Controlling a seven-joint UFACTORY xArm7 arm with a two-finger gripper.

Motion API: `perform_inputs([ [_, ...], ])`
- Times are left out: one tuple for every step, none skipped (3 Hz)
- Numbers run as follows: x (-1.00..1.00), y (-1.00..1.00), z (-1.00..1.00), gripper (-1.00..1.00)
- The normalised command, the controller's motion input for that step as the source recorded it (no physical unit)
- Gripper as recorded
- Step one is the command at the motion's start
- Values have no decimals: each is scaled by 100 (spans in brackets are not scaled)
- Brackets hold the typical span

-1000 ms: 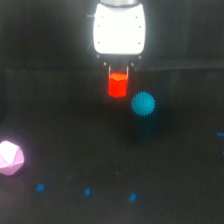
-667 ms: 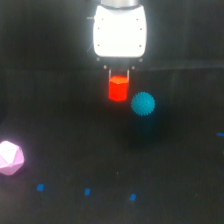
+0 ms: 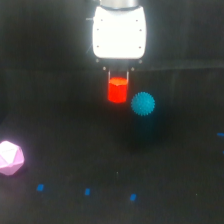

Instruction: Pick up the red object from the table

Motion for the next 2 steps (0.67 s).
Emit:
perform_inputs([
  [-45, -20, -57, -100],
  [3, 40, -4, -69],
])
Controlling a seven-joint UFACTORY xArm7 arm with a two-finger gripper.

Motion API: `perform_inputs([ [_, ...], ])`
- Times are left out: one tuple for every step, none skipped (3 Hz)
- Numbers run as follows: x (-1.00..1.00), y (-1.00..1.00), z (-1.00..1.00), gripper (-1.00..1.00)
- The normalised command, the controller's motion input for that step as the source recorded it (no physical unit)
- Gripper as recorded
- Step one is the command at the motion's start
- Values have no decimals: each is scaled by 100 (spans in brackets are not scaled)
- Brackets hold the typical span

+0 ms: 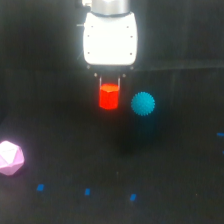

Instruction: Pick up the red object from the table

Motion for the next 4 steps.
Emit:
perform_inputs([
  [-32, -80, -45, -97],
  [8, 4, -25, -55],
  [11, -21, -18, -100],
  [-17, 66, -40, -100],
])
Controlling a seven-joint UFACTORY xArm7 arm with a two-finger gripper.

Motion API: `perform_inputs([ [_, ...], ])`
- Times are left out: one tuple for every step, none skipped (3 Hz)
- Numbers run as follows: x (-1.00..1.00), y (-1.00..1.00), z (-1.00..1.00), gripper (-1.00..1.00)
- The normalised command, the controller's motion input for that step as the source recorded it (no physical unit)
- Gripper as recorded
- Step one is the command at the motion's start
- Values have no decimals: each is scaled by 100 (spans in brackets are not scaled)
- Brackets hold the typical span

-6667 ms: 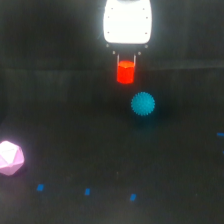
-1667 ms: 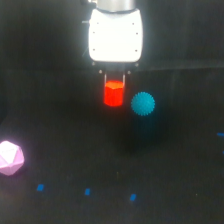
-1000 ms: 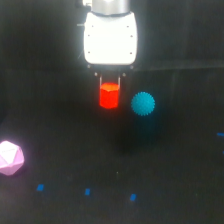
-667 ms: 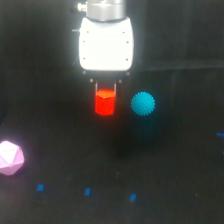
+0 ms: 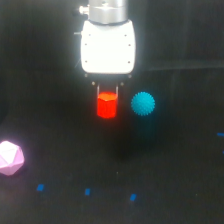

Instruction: Pick up the red object from the table

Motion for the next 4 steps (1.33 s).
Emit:
perform_inputs([
  [13, -11, -5, -96],
  [18, -16, -10, -98],
  [17, -1, -4, -100],
  [-19, 45, -19, -100],
])
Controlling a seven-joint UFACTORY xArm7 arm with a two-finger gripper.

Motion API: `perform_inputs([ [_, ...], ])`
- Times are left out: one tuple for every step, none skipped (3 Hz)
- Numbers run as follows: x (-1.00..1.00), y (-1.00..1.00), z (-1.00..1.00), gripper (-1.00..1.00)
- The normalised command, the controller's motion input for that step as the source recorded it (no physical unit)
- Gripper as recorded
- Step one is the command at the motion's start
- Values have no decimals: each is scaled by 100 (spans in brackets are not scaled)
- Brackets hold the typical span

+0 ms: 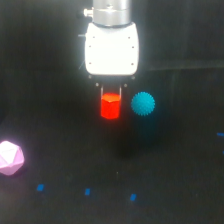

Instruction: Pick up the red object from the table

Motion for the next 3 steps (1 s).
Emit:
perform_inputs([
  [-17, -3, -9, -64],
  [-32, -26, -59, -92],
  [22, 35, -12, -78],
])
